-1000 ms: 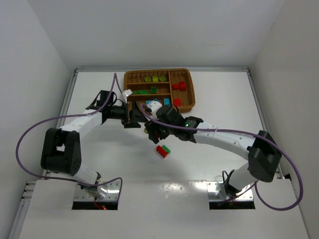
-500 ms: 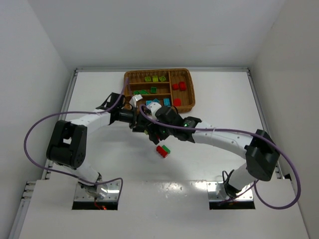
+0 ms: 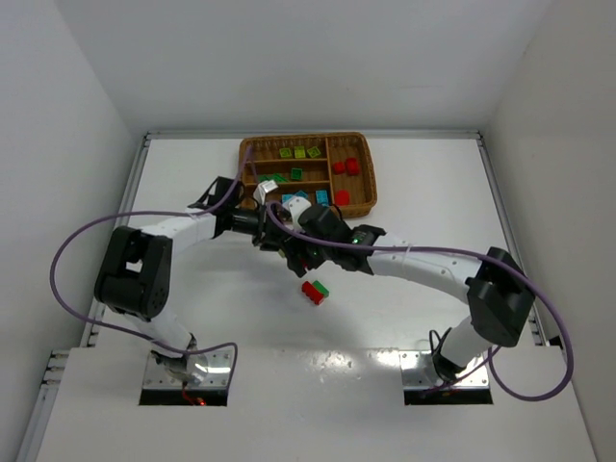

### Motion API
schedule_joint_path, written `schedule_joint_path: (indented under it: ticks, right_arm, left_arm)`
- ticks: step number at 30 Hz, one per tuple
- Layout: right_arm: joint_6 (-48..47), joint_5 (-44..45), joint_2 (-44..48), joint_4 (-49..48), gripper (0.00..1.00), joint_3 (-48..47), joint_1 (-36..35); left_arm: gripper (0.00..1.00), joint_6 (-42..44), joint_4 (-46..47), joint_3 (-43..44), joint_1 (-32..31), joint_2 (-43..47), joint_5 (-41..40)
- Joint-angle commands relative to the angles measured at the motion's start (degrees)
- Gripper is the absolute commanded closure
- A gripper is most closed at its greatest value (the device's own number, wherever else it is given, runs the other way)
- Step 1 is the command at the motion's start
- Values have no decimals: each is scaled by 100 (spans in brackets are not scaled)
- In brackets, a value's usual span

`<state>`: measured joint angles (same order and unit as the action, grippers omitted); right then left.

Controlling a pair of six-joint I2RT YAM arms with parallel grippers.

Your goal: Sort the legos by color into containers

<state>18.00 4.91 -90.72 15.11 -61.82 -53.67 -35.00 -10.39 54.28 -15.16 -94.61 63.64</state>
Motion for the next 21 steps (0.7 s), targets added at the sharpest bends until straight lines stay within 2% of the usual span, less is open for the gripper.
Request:
schedule_joint_path:
  ticks: [1, 7, 12, 15, 17, 21]
  right_arm:
    - [46, 98, -69, -158, 62, -67, 41]
    - [151, 300, 265, 8, 62, 170, 252]
    - [283, 625, 494, 211, 62, 276, 453]
    - [686, 1360, 494, 448, 62, 276, 603]
    - [1099, 1731, 389, 711, 62, 119, 796]
    - [1408, 1812, -445, 1274, 62, -365, 1156]
  left_arm:
    - [98, -173, 178, 258, 336, 56, 272]
    - [100, -401, 178, 513, 909, 4, -228]
    - [100, -595, 178, 1109, 1155, 4, -553]
    - [100, -709, 178, 1522, 1305, -110, -895]
    - [100, -762, 178, 1908, 1427, -215, -1046]
    - [100, -762, 116, 2376, 1428, -585, -1099]
